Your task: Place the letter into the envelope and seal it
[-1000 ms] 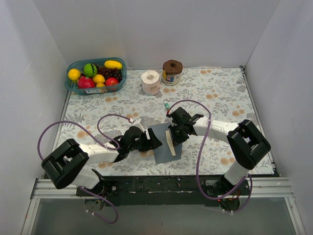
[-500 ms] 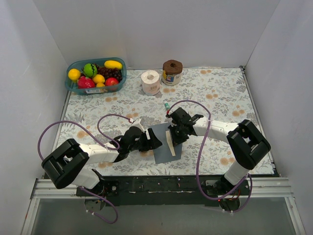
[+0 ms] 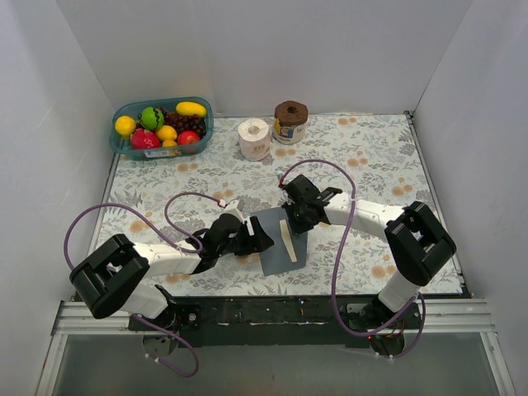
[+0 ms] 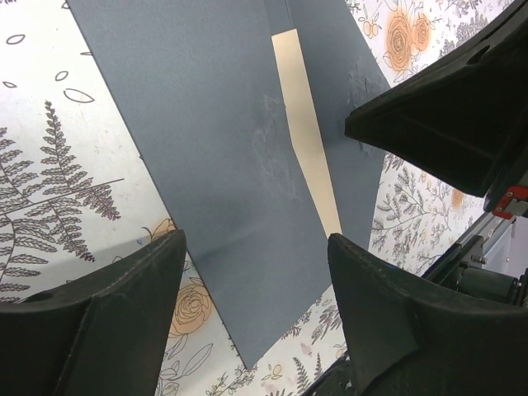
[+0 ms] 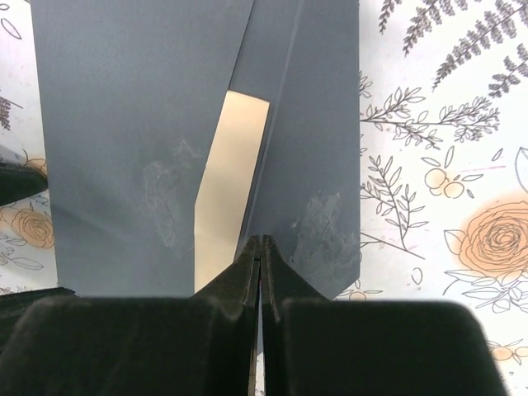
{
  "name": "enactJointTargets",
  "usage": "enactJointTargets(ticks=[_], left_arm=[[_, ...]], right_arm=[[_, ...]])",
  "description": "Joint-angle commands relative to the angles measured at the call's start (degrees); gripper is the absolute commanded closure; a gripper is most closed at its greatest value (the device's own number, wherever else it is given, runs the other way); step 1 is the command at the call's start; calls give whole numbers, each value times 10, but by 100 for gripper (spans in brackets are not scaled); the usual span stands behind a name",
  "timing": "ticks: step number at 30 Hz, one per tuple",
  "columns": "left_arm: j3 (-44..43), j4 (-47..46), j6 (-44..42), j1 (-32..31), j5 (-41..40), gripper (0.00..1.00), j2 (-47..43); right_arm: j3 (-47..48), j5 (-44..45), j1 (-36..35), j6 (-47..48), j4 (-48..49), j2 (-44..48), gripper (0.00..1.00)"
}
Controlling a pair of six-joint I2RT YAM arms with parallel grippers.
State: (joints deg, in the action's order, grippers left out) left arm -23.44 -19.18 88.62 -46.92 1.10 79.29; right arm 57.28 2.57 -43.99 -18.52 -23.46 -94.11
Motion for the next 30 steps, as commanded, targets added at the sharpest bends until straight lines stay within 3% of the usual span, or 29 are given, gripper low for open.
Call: enactJointTargets(ticks=[1, 11, 30], left_arm=[[-2, 63, -15, -2, -29, 30, -2], [-6, 62, -18, -2, -30, 30, 3], [-10, 53, -17, -2, -25, 30, 13]], right_arm=[[29, 22, 2, 11, 4, -18, 99], [29, 5, 4, 22, 20, -61, 99], [13, -74, 3, 35, 48, -37, 99]])
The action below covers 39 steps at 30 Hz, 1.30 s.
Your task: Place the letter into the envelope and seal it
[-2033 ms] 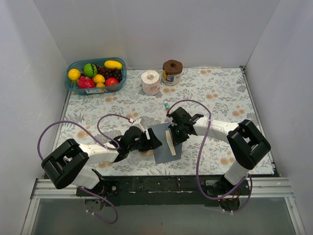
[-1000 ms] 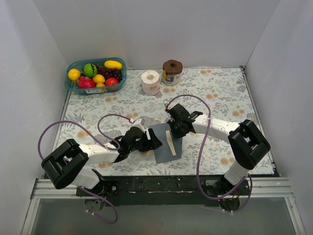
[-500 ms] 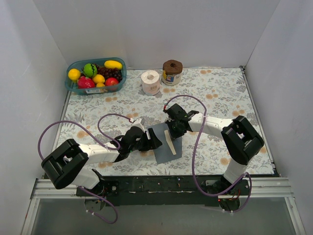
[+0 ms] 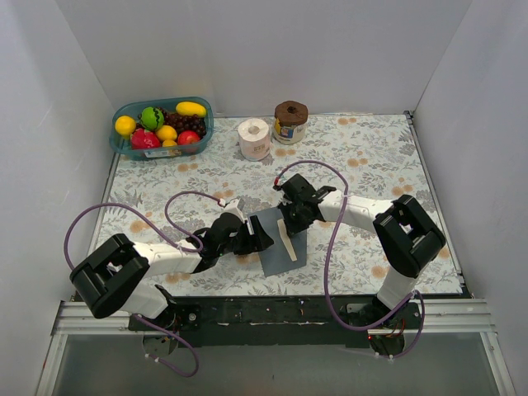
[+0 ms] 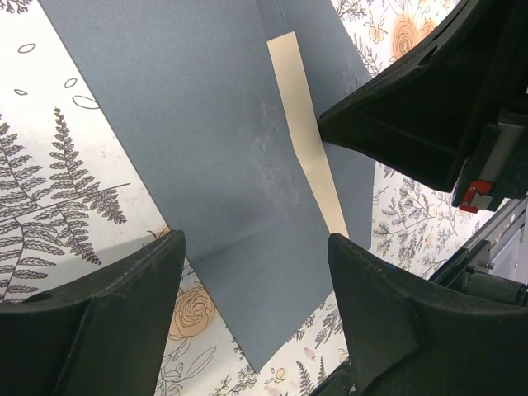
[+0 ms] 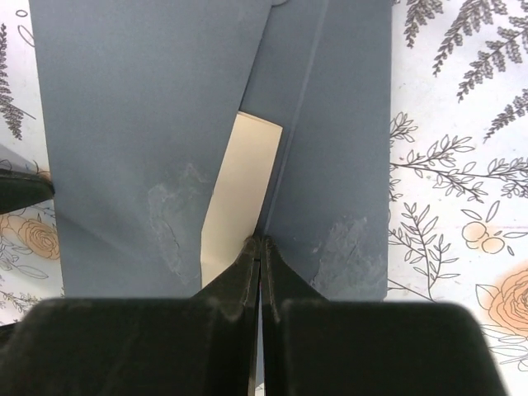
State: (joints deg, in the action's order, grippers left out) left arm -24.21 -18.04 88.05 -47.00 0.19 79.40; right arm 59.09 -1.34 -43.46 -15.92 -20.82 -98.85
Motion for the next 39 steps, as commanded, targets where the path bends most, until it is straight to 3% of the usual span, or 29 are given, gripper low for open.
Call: enactJointTargets(ticks=[1, 10, 21, 27, 33, 39], left_arm=[[-3, 42, -11, -1, -16, 30, 13], [-5, 44, -14, -1, -18, 30, 15], [-6, 54, -21, -1, -30, 30, 10], [-30, 78, -42, -1, -50, 30, 10], [-37, 90, -55, 0, -70, 29, 5], [-47, 86, -60, 0, -64, 24, 20]], right_arm=[[-5, -35, -2, 9, 21, 11, 99], [14, 63, -1, 0, -6, 28, 99], [2, 142, 31, -2, -13, 137, 99], [-74, 113, 99, -9, 1, 182, 89], [-154, 49, 166, -19, 43, 242, 66], [-162, 17, 191, -17, 51, 224, 60]])
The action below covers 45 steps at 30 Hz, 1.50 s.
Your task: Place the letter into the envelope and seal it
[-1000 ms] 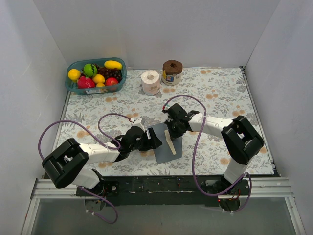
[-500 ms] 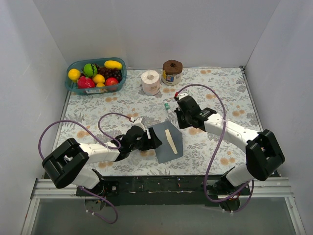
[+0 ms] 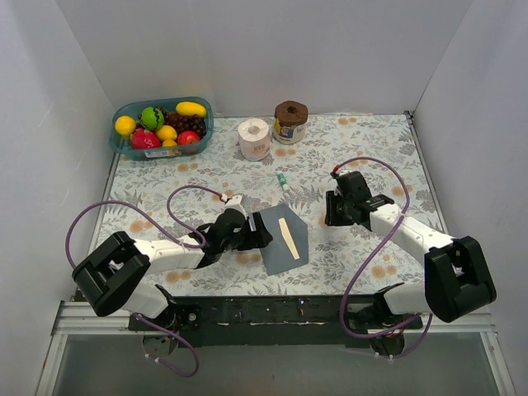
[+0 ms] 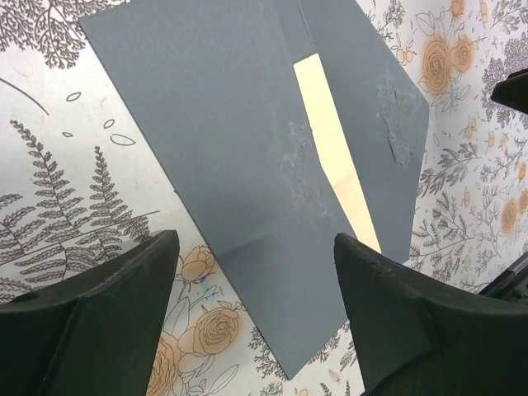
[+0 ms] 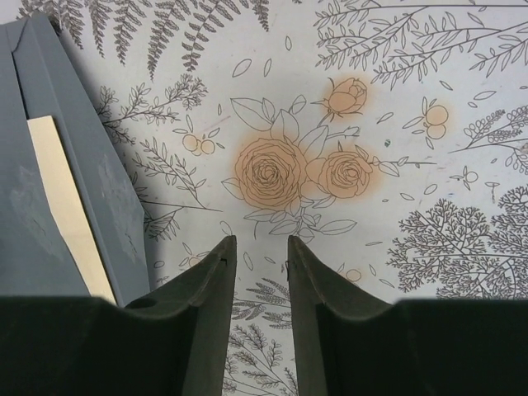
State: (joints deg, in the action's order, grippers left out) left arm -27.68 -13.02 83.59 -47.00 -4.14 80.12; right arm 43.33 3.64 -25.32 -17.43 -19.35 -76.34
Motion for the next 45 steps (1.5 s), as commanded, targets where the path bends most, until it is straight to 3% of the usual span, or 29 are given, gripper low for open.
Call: enactJointTargets(ticks=[1, 9, 14, 18, 26, 34, 45], left_arm=[[-13, 36, -17, 0, -21, 23, 14], [-32, 57, -29, 0, -41, 14, 0], [-47, 69, -37, 0, -53, 12, -7], [-55, 70, -39, 1, -56, 12, -7], [-59, 77, -38, 7, -54, 11, -17], [-51, 82, -39, 20, -50, 10, -36], [-44, 81, -41, 29, -46, 10, -40]], right_arm=[[-6, -49, 11, -5, 40, -2, 57], [-11, -58, 27, -12, 51, 15, 51], [5, -11, 40, -10, 45, 47, 48], [47, -33, 53, 20, 44, 20, 47], [219, -171, 51, 60, 43, -136, 47], [488, -159, 25, 127, -78, -350, 48], [567, -162, -16, 126, -75, -457, 48]])
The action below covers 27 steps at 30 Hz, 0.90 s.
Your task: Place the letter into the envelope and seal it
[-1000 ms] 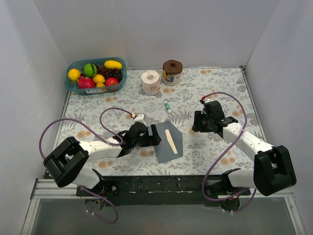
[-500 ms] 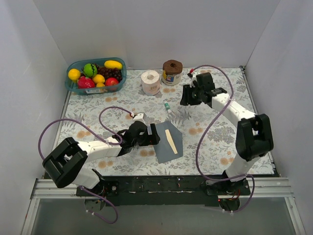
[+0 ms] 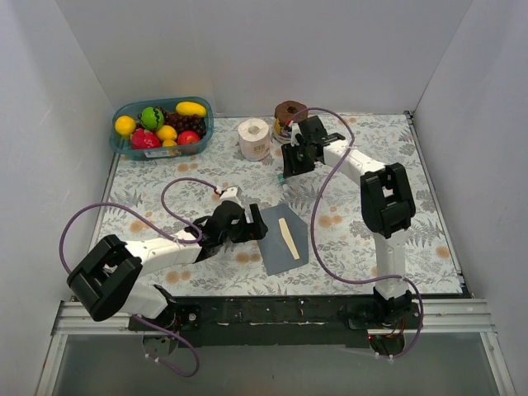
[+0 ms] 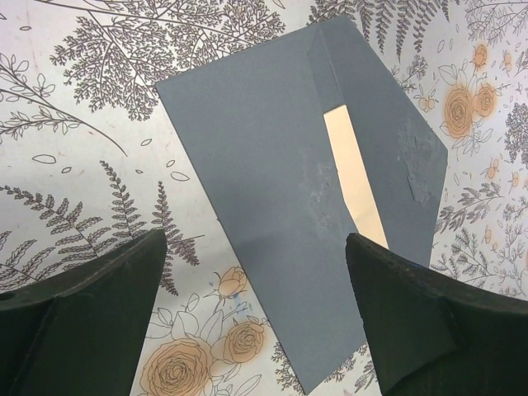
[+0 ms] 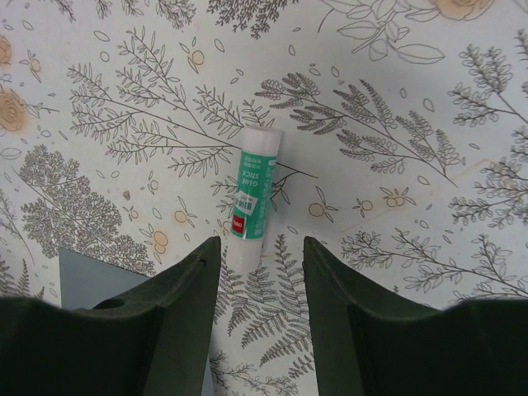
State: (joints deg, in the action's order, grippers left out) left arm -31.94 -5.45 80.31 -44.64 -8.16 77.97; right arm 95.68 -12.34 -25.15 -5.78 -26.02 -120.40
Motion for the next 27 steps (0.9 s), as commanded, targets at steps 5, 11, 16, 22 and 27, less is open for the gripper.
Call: enactJointTargets(ticks=[5, 11, 16, 22, 27], left_arm=[[4, 4, -5, 6, -7, 9, -23], [13, 5, -2, 7, -8, 9, -31], [17, 6, -2, 9, -11, 9, -36], [21, 7, 0, 10, -12, 9, -43], [25, 4, 2, 10, -11, 9, -47]], right_arm=[[50, 6, -23, -11, 13, -38, 48], [80, 7, -27, -17, 4, -70, 48], [98, 28, -32, -17, -3, -92, 48], [114, 54, -37, -15, -12, -109, 49], [119, 67, -46, -1, -25, -112, 51]])
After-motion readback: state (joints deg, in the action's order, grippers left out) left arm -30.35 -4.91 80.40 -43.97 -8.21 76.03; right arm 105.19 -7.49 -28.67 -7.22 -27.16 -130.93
